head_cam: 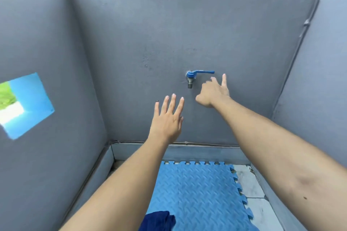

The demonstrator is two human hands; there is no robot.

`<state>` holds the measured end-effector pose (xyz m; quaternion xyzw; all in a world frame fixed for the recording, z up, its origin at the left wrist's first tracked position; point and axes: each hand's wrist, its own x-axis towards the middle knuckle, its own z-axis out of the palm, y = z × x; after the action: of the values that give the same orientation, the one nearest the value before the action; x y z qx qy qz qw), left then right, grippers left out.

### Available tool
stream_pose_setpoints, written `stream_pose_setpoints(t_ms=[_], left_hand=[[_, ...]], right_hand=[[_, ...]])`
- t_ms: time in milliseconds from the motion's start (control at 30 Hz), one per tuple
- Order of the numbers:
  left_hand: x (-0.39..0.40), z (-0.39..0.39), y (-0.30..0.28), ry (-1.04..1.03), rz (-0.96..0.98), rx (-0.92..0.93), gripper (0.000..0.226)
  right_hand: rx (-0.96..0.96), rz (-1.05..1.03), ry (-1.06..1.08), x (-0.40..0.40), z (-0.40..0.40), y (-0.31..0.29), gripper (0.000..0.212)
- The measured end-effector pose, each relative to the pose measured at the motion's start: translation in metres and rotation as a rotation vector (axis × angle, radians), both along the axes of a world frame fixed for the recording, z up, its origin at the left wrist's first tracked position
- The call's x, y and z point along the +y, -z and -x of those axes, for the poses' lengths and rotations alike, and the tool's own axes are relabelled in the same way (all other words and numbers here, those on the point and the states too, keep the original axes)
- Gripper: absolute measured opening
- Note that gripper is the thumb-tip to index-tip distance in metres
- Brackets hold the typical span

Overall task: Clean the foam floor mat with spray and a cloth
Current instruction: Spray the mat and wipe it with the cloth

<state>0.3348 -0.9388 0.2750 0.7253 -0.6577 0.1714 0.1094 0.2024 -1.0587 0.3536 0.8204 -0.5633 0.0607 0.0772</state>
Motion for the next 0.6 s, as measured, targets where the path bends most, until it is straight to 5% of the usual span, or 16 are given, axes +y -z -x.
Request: stream_pose_setpoints(t_ms=[133, 267, 600], left_hand=[[0.007, -0.022, 0.004, -0.037, -0.025, -0.013, 0.062], [0.01, -0.042, 0.004, -0.056, -0.062, -0.058, 0.062], [-0.002, -0.03, 0.014, -0.06, -0.111, 0.014, 0.062]], right_hand=[[-0.233, 0.265, -0.051, -0.005, 0.002, 0.022, 0.067], [-0.101, 0.133, -0.072, -0.025, -0.005, 0.0, 0.091], [0.023, 0.194, 0.046, -0.004, -0.022, -0.015, 0.083]])
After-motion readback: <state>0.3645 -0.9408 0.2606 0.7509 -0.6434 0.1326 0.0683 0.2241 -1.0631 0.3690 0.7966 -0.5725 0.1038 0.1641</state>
